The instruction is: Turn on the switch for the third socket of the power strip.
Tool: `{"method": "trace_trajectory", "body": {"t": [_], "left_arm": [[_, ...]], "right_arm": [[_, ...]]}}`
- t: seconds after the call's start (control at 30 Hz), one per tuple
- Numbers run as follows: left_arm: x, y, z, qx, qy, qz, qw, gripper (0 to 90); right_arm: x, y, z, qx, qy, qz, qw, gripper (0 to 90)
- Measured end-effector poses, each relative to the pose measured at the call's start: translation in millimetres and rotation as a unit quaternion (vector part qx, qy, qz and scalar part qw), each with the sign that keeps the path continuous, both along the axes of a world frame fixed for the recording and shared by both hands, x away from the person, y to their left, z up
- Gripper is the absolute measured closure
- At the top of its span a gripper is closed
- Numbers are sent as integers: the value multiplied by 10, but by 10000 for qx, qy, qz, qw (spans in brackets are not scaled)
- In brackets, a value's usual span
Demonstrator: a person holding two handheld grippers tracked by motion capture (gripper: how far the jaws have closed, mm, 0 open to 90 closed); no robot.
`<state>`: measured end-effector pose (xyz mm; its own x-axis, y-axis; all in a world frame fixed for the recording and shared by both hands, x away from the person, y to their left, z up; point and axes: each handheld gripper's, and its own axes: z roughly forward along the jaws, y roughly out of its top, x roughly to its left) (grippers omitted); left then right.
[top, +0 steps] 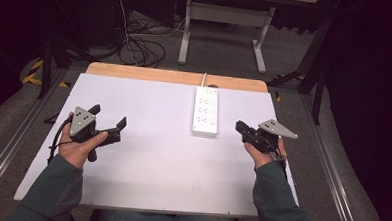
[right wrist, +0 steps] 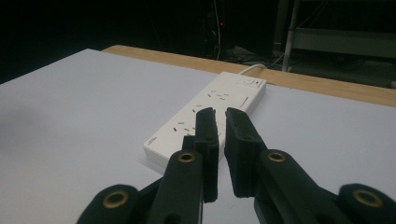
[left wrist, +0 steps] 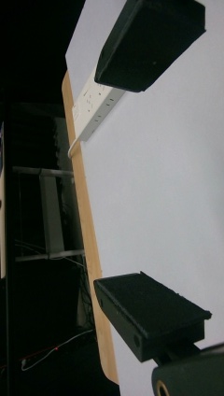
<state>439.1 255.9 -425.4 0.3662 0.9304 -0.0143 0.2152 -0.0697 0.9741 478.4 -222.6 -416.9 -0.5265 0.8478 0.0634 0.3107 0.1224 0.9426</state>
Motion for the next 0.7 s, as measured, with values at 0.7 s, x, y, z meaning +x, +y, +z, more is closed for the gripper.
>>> {"method": "trace_trajectory", "body": {"t": [0.7], "left_arm": [[-9, 11, 6, -22, 2, 9, 10000, 53]], "right_arm": [[-21, -24, -18, 93, -59, -39, 9999, 621]]}}
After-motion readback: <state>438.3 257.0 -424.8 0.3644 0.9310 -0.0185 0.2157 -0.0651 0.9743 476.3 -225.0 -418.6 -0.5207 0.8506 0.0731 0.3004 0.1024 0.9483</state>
